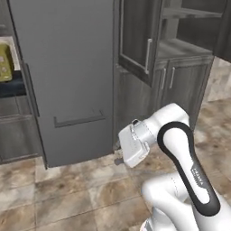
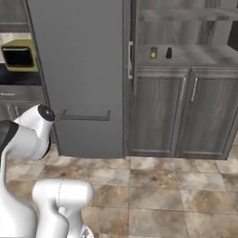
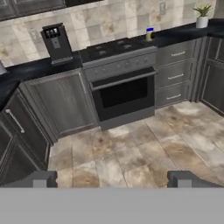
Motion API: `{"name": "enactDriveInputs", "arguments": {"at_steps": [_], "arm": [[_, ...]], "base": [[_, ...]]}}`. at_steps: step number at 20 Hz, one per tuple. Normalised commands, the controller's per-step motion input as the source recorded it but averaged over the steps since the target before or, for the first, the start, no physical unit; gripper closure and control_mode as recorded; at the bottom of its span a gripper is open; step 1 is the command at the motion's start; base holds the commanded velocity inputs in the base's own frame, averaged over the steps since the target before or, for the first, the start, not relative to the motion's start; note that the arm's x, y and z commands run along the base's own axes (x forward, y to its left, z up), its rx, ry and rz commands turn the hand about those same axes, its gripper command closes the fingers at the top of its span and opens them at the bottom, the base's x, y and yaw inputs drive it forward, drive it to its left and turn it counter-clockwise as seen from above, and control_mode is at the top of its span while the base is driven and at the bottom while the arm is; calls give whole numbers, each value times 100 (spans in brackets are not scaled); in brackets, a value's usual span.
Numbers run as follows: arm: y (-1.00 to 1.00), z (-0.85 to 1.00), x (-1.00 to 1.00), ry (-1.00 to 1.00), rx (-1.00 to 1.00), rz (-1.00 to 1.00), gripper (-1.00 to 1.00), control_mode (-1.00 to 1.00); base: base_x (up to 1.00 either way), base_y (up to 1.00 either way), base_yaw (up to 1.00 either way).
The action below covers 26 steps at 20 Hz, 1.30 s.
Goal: Collect the turmeric, mayonnaise, and shaker from the cabinet and place them next to the stove.
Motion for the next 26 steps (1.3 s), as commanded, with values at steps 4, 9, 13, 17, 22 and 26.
{"name": "enactDriveInputs", "arguments": {"at_steps": [4, 9, 13, 17, 22, 26], "arm": [[0, 0, 0, 0, 0, 0, -100, 100], [0, 0, 0, 0, 0, 0, -100, 100], [0, 0, 0, 0, 0, 0, -100, 100], [0, 0, 0, 0, 0, 0, -100, 100], [0, 0, 0, 0, 0, 0, -100, 100], [0, 0, 0, 0, 0, 0, -100, 100]], "base": [[0, -42, -44], [0, -45, -44], [1, -41, -42], [11, -31, -40], [24, -18, -38], [35, -11, -34]]}}
